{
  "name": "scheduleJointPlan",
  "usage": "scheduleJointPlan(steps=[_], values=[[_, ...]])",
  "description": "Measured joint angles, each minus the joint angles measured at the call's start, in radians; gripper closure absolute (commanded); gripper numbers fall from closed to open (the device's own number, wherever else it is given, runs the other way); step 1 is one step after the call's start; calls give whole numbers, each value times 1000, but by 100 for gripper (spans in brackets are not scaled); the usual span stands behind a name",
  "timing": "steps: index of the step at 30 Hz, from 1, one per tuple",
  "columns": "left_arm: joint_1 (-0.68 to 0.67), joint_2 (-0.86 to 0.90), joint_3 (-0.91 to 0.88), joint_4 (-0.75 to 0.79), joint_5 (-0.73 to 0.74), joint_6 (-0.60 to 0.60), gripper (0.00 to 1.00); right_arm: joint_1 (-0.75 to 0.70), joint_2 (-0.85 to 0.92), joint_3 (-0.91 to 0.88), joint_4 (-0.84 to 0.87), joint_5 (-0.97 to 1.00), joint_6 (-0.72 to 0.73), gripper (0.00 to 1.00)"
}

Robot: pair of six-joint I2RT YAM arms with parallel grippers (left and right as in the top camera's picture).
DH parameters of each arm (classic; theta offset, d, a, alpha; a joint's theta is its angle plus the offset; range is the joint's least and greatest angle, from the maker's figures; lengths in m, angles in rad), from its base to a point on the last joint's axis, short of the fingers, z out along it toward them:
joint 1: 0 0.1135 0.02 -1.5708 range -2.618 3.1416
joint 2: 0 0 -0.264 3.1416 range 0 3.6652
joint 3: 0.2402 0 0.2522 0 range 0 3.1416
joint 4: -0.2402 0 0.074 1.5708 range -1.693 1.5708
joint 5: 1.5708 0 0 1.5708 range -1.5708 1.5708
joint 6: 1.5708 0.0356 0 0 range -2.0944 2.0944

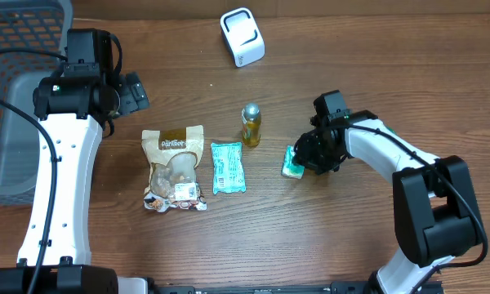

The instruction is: Scan the item barcode

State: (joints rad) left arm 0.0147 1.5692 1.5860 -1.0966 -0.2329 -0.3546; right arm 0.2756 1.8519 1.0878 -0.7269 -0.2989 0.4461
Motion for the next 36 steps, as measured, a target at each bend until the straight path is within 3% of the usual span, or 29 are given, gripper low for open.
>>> scheduleJointPlan(steps=[7, 9, 11, 12, 19, 36], values=[[0, 0, 0, 0, 0, 0, 0, -1, -11, -15, 7, -10, -3, 72], [0, 0, 0, 0, 0, 0, 0, -1, -11, -15, 2, -9, -2, 76], [0, 0, 0, 0, 0, 0, 0, -1, -11, -15, -1, -11, 0, 93], [0, 0, 0, 0, 0, 0, 0, -1, -11, -15, -2, -13, -2, 96], [0, 0, 0, 0, 0, 0, 1, -15, -21, -15, -8, -50, -27, 96], [0, 0, 0, 0, 0, 0, 0, -189, -78, -14, -47, -835, -444, 96]])
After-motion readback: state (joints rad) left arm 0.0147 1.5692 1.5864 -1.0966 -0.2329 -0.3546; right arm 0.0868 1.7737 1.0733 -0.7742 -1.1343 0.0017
